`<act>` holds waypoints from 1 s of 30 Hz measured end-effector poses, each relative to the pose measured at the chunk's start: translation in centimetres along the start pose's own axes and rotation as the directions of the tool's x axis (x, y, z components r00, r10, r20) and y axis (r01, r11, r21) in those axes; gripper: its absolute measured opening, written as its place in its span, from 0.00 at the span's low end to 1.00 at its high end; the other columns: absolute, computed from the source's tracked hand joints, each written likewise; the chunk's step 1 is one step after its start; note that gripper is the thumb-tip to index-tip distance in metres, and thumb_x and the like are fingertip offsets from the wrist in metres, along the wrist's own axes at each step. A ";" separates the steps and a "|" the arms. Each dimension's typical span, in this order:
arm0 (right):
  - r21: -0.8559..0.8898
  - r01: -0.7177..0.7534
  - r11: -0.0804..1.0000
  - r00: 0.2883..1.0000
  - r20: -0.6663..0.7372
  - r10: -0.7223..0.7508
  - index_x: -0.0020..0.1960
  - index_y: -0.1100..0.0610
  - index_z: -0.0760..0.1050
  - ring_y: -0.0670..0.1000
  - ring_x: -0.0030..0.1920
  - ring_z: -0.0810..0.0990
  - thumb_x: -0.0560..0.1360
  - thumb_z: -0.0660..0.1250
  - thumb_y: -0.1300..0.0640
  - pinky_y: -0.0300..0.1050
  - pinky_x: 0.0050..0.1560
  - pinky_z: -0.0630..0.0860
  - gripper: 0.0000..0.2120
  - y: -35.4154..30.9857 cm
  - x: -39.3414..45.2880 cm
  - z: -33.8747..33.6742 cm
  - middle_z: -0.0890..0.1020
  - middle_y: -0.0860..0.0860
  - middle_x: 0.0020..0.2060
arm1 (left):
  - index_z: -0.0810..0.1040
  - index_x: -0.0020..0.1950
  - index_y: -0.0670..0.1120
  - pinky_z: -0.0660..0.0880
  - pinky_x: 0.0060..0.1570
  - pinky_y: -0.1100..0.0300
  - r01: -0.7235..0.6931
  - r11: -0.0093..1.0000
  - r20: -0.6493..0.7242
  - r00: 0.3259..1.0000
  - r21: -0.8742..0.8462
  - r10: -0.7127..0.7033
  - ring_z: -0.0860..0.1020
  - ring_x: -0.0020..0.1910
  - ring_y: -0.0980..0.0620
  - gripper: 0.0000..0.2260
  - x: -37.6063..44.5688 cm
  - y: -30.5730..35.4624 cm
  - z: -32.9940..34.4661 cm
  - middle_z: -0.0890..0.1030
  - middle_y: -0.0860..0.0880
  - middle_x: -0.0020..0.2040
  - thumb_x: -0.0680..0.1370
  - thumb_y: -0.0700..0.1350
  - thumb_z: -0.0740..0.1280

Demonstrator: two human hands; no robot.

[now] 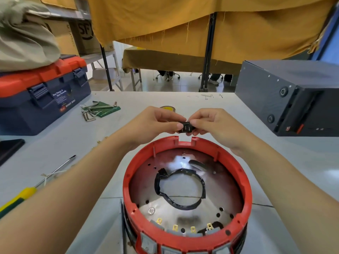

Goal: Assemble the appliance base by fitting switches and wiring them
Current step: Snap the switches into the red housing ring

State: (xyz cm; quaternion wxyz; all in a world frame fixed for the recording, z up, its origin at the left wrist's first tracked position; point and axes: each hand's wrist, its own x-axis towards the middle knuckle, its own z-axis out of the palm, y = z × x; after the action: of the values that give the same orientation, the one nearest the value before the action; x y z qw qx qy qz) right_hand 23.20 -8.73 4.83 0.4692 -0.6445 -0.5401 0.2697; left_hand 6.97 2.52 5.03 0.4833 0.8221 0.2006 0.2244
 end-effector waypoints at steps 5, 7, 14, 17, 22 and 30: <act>-0.162 -0.005 0.987 0.999 -0.050 -0.004 0.43 0.52 0.80 0.37 0.37 0.78 0.76 0.67 0.60 0.34 0.45 0.72 0.06 1.1 1.0 -0.2 0.83 0.46 0.37 | 0.84 0.48 0.53 0.76 0.52 0.64 0.030 1.000 -0.012 0.999 -0.002 -0.030 0.83 0.46 0.56 0.08 1.0 -1.2 0.2 0.86 0.51 0.44 0.73 0.41 0.72; -0.155 -0.009 0.988 0.997 -0.076 -0.003 0.42 0.54 0.82 0.40 0.39 0.80 0.75 0.68 0.60 0.40 0.49 0.76 0.05 1.5 1.1 0.0 0.84 0.48 0.37 | 0.84 0.49 0.52 0.75 0.52 0.65 0.037 0.999 -0.003 0.999 -0.014 -0.037 0.83 0.48 0.56 0.08 1.1 -1.8 0.3 0.86 0.52 0.45 0.73 0.41 0.72; -0.167 -0.001 0.986 0.992 -0.127 -0.020 0.41 0.53 0.83 0.44 0.36 0.82 0.73 0.71 0.59 0.44 0.51 0.78 0.04 2.5 1.1 0.5 0.85 0.49 0.33 | 0.83 0.50 0.47 0.78 0.50 0.64 0.057 0.991 -0.017 0.998 -0.120 -0.060 0.83 0.46 0.52 0.09 1.0 -3.1 0.4 0.85 0.45 0.47 0.75 0.36 0.68; -0.214 -0.008 0.977 0.992 -0.123 -0.019 0.41 0.52 0.83 0.41 0.33 0.80 0.73 0.70 0.57 0.40 0.47 0.76 0.03 2.5 1.1 0.4 0.84 0.47 0.30 | 0.83 0.49 0.48 0.77 0.48 0.66 0.063 0.995 -0.013 0.998 -0.083 -0.064 0.83 0.44 0.53 0.09 0.9 -3.1 0.3 0.86 0.47 0.45 0.75 0.35 0.68; -0.301 -0.004 0.954 0.996 -0.087 -0.024 0.41 0.50 0.82 0.38 0.34 0.80 0.73 0.70 0.56 0.33 0.42 0.73 0.04 2.0 0.9 0.1 0.84 0.45 0.31 | 0.84 0.48 0.49 0.75 0.43 0.69 0.072 0.996 -0.047 0.996 0.048 -0.070 0.82 0.40 0.58 0.08 0.7 -2.9 0.1 0.86 0.52 0.41 0.75 0.38 0.69; -0.373 0.026 0.927 0.997 -0.061 -0.052 0.40 0.48 0.81 0.36 0.32 0.77 0.74 0.69 0.56 0.29 0.39 0.69 0.05 1.7 0.9 0.0 0.83 0.43 0.32 | 0.84 0.42 0.50 0.72 0.38 0.73 0.044 0.986 -0.088 0.996 0.162 -0.030 0.79 0.33 0.63 0.07 0.7 -2.5 0.3 0.84 0.54 0.36 0.74 0.39 0.70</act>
State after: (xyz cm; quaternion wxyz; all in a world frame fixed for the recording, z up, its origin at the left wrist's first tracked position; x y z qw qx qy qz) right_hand 24.22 -7.85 3.49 0.3623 -0.7198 -0.5775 0.1306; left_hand 7.48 3.80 2.80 0.4093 0.8448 0.2538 0.2330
